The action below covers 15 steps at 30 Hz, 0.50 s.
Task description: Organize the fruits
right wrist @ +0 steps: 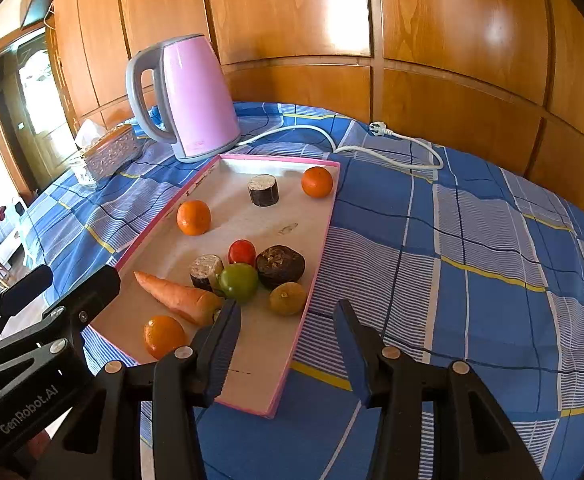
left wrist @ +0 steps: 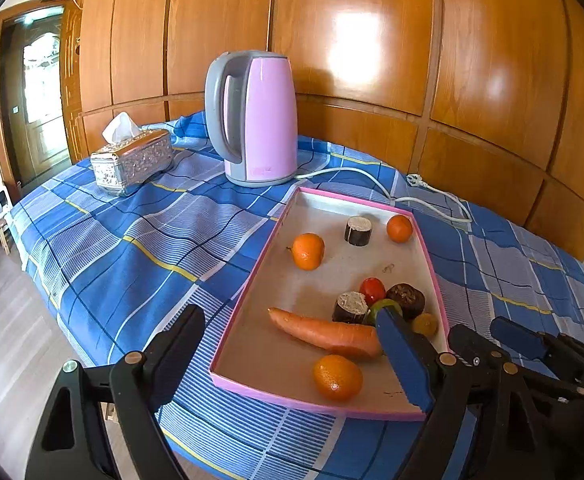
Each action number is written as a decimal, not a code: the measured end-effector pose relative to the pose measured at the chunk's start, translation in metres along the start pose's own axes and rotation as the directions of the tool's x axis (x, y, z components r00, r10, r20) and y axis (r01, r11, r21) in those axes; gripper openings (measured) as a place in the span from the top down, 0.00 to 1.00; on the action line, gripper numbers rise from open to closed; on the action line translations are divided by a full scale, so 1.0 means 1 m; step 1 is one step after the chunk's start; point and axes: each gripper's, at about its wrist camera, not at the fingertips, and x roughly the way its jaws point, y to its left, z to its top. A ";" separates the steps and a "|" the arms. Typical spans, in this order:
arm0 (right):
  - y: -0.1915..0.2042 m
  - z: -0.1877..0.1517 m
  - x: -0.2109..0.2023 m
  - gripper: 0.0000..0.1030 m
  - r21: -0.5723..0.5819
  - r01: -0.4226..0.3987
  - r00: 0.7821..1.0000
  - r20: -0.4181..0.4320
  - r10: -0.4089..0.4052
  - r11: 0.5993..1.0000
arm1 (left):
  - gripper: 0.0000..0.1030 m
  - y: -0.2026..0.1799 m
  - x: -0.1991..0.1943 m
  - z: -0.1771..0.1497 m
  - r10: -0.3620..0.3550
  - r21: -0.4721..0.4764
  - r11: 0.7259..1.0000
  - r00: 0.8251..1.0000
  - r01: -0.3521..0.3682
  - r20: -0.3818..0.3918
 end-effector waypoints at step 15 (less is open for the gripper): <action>0.000 0.000 0.001 0.53 -0.004 -0.001 1.000 -0.003 0.001 1.000 | 0.15 -0.001 -0.003 -0.002 -0.003 0.001 1.000 1.000 0.003 0.003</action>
